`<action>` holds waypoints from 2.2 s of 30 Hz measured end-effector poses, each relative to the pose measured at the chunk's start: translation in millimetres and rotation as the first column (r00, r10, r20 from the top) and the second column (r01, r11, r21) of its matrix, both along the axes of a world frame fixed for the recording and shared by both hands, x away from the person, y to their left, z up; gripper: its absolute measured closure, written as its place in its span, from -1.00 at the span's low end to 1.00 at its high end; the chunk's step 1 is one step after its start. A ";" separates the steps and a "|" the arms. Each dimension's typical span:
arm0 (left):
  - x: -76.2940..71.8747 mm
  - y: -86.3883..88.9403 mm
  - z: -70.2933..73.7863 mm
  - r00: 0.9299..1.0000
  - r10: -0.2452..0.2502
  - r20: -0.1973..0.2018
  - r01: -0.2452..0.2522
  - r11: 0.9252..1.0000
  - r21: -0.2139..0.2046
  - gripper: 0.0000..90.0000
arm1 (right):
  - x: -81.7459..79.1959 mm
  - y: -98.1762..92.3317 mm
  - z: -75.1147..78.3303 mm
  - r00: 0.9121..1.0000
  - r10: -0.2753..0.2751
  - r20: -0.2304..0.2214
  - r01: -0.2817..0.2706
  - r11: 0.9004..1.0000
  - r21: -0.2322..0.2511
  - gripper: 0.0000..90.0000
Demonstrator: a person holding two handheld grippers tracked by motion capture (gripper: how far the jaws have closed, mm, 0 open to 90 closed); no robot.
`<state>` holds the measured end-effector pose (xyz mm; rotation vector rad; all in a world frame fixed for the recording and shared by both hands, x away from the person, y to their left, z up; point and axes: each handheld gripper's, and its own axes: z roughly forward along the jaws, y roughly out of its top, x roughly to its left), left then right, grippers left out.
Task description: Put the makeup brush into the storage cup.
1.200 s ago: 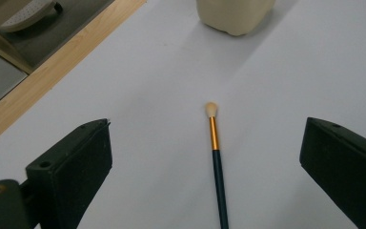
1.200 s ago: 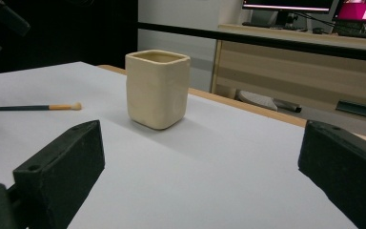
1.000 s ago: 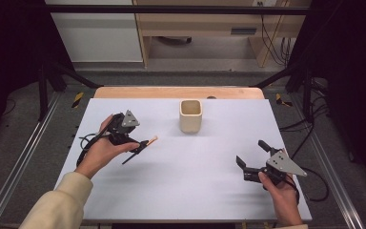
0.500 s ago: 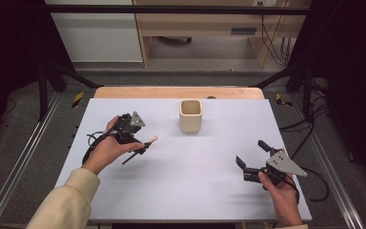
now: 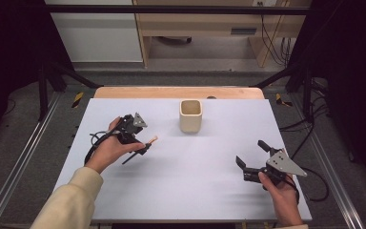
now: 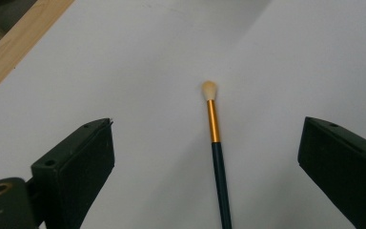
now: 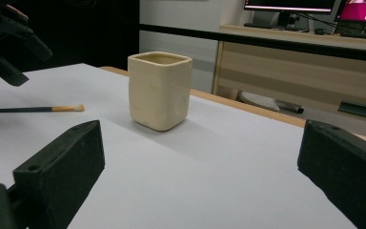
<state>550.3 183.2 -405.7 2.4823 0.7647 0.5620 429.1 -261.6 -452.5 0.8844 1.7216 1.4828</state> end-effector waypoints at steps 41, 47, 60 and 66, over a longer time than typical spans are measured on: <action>10.7 -3.7 -21.6 0.994 0.044 -0.102 -0.029 0.990 0.139 -0.67 | 0.3 0.2 -0.6 1.000 0.003 -0.003 -0.003 1.000 -0.008 -0.95; 12.6 -4.5 -24.8 0.993 0.048 -0.111 -0.030 0.987 0.158 -0.66 | 0.6 0.3 -0.7 1.000 0.005 -0.002 -0.005 1.000 -0.011 -0.95; 15.4 -6.0 -30.0 0.990 0.056 -0.129 -0.032 0.983 0.179 -0.64 | 0.6 0.7 -1.2 1.000 0.009 -0.010 -0.009 1.000 -0.014 -0.95; 16.4 -5.6 -31.2 0.990 0.062 -0.130 -0.037 0.982 0.185 -0.59 | 0.5 0.8 -1.1 1.000 0.011 -0.006 -0.011 1.000 -0.013 -0.95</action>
